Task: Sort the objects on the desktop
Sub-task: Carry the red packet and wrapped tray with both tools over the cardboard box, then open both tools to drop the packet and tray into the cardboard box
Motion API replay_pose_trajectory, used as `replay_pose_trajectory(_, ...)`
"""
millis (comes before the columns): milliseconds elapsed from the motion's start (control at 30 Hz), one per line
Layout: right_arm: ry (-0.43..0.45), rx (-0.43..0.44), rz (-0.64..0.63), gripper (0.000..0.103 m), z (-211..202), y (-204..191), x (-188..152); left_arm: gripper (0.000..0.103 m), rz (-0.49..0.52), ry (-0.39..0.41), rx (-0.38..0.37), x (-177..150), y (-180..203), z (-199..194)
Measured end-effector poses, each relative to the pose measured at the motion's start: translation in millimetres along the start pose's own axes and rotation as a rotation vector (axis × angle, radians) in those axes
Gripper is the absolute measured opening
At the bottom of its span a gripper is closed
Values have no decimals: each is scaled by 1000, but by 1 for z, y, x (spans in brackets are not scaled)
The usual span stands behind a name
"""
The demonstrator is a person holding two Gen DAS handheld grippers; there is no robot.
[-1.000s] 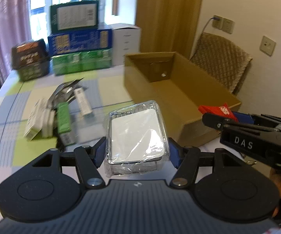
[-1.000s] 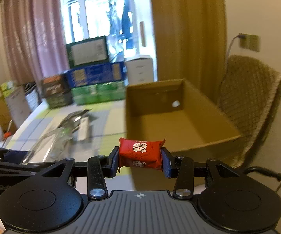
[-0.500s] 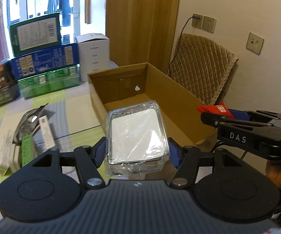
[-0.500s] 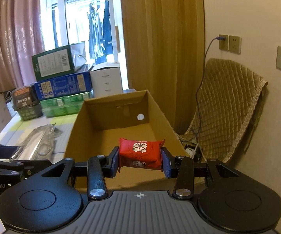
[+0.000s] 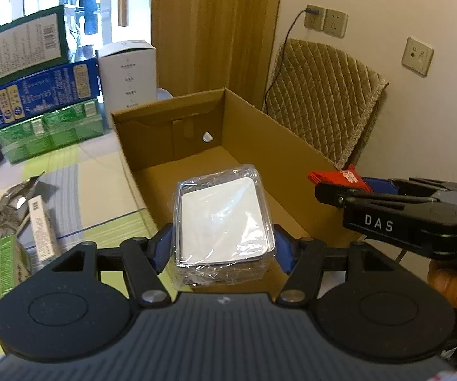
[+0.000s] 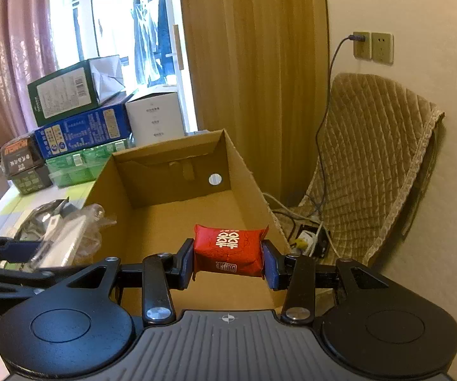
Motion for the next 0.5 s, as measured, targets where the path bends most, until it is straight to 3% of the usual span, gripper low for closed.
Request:
replay_pose_trajectory(100, -7, -2, 11, 41, 4, 3, -2, 61, 8, 3, -11, 0, 3, 6)
replay_pose_trajectory(167, -11, -4, 14, 41, 5, 5, -3, 70, 5, 9, -14, 1, 4, 6)
replay_pose_trajectory(500, -7, 47, 25, 41, 4, -2, -1, 70, -33, 72, 3, 5, -14, -26)
Point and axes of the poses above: each gripper's, at about its wrist camera, not at the fingertips, and z roughly the way its jaws point, y to its right, x to its top, the point moved 7 cm from there along z, roughly the way its jaws point, and after that the axes turned 13 degrees about -z, right-handed, at the moved point
